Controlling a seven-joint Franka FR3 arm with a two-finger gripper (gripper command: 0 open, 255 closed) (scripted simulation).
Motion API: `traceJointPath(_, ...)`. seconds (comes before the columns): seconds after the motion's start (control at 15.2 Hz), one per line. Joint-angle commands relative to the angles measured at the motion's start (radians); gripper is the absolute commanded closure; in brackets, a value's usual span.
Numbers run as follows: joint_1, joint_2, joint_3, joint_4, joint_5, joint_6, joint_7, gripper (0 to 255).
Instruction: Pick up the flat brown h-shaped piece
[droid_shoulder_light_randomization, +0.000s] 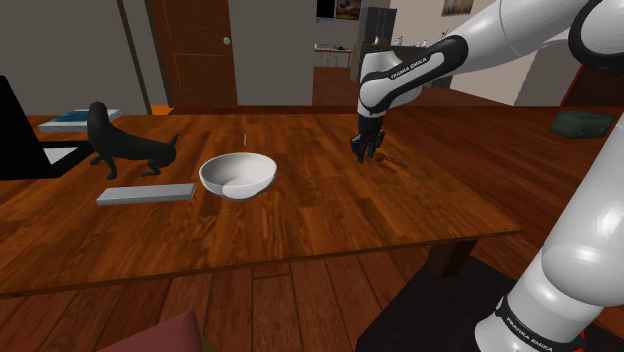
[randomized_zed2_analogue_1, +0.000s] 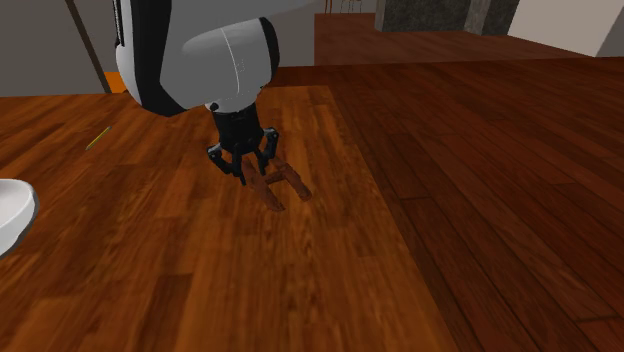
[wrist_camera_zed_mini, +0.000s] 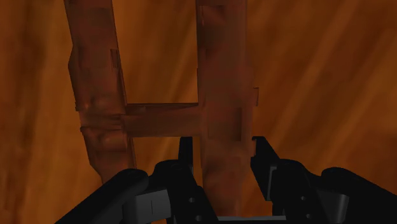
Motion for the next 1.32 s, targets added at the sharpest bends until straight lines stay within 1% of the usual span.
traceJointPath(0.0,0.0,0.0,0.0,0.0,0.0,0.0,0.0,255)
traceJointPath(0.13,0.0,-0.001,0.0,-0.001,0.0,0.0,0.0,255)
traceJointPath(1.12,0.003,-0.063,0.003,0.131,0.008,-0.193,-0.02,255)
traceJointPath(1.25,0.003,-0.063,0.003,0.133,0.008,-0.195,-0.02,255)
